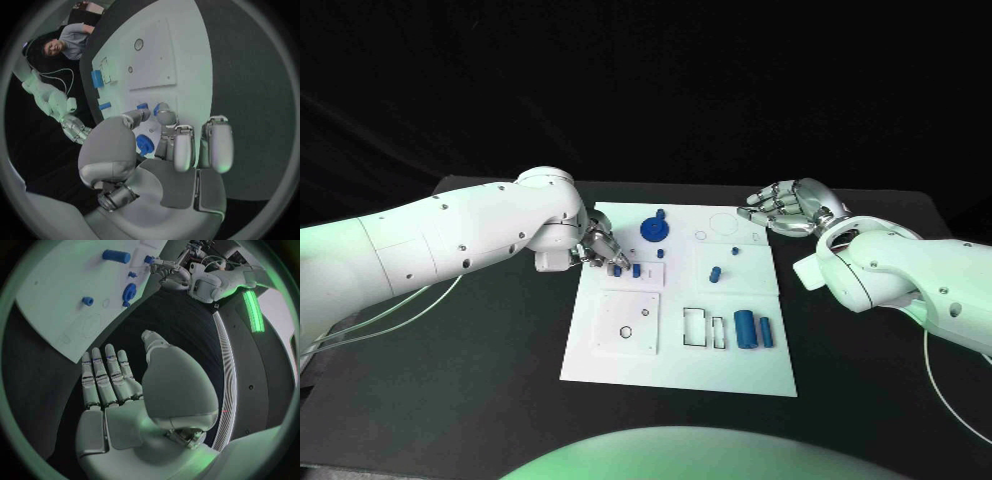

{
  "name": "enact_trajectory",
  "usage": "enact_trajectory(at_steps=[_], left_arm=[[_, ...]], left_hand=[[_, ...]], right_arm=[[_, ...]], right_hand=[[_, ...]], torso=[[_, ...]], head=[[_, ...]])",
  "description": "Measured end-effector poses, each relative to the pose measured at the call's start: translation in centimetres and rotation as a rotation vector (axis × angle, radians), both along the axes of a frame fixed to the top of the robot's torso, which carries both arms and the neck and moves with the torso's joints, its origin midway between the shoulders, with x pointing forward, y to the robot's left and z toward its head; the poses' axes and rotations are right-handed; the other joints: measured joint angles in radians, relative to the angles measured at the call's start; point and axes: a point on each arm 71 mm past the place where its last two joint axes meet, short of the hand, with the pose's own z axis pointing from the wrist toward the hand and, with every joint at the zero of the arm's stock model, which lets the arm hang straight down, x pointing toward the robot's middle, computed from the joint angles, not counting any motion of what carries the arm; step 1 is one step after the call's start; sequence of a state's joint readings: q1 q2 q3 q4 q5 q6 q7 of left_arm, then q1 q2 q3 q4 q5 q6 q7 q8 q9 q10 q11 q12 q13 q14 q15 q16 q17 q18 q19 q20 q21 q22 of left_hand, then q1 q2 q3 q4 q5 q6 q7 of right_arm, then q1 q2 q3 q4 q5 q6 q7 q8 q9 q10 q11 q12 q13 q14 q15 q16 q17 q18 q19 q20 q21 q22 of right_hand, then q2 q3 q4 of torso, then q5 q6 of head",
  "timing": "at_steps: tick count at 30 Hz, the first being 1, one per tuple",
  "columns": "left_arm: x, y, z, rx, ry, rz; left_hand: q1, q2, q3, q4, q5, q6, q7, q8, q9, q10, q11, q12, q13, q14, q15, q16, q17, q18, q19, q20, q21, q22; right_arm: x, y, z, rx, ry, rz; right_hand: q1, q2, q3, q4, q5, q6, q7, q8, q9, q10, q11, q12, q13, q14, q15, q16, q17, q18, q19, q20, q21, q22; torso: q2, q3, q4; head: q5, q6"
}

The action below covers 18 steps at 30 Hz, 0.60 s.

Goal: Assemble the parts on the task board

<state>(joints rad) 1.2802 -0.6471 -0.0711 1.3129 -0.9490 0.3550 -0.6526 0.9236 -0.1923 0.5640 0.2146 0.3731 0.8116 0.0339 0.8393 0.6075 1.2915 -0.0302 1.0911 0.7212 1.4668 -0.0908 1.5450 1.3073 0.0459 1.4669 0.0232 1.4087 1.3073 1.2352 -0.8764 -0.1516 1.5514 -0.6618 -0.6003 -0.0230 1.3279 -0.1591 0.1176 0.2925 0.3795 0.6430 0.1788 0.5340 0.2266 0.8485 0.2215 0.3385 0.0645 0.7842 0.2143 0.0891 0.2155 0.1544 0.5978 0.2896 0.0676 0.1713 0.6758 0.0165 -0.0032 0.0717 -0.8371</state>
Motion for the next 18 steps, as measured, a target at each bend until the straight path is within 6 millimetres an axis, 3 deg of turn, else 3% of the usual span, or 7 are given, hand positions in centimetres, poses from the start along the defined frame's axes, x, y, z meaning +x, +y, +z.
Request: enact_trajectory(at_steps=[7, 18], left_arm=[[0.01, 0.28, -0.04, -0.007, -0.006, 0.014], [-0.01, 0.89, 0.56, -0.038, -0.043, 0.044]], left_hand=[[0.002, 0.002, -0.058, 0.042, -0.015, 0.000, 0.000, -0.001, 0.000, -0.004, 0.000, 0.000, 0.000, 0.000, 0.000, 0.000, 0.000, 0.000, 0.000, 0.000, -0.004, 0.000], [0.027, 0.003, -0.096, 0.068, -0.012, 0.000, 0.000, 0.004, 0.005, -0.009, -0.002, -0.001, -0.002, 0.000, 0.000, -0.003, 0.000, 0.000, 0.000, 0.000, -0.013, 0.000]], right_arm=[[-0.01, -0.01, -0.01, 0.000, 0.000, 0.000], [0.00, -0.04, 0.00, 0.000, 0.000, -0.001]], right_hand=[[0.000, 0.000, 0.000, 0.000, 0.000, 0.000, 0.000, 0.000, 0.000, 0.000, 0.000, 0.000, 0.000, 0.000, 0.000, 0.000, 0.000, 0.000, 0.000, 0.000, 0.000, 0.000], [0.000, 0.000, 0.000, 0.000, 0.000, 0.000, 0.000, 0.000, 0.000, 0.000, 0.000, 0.000, 0.000, 0.000, 0.000, 0.000, 0.000, 0.000, 0.000, 0.000, 0.000, 0.000]], torso=[[0.000, -0.0005, -0.0007], [0.000, -0.0002, -0.0005]], head=[[-0.003, 0.004], [-0.006, 0.009]])
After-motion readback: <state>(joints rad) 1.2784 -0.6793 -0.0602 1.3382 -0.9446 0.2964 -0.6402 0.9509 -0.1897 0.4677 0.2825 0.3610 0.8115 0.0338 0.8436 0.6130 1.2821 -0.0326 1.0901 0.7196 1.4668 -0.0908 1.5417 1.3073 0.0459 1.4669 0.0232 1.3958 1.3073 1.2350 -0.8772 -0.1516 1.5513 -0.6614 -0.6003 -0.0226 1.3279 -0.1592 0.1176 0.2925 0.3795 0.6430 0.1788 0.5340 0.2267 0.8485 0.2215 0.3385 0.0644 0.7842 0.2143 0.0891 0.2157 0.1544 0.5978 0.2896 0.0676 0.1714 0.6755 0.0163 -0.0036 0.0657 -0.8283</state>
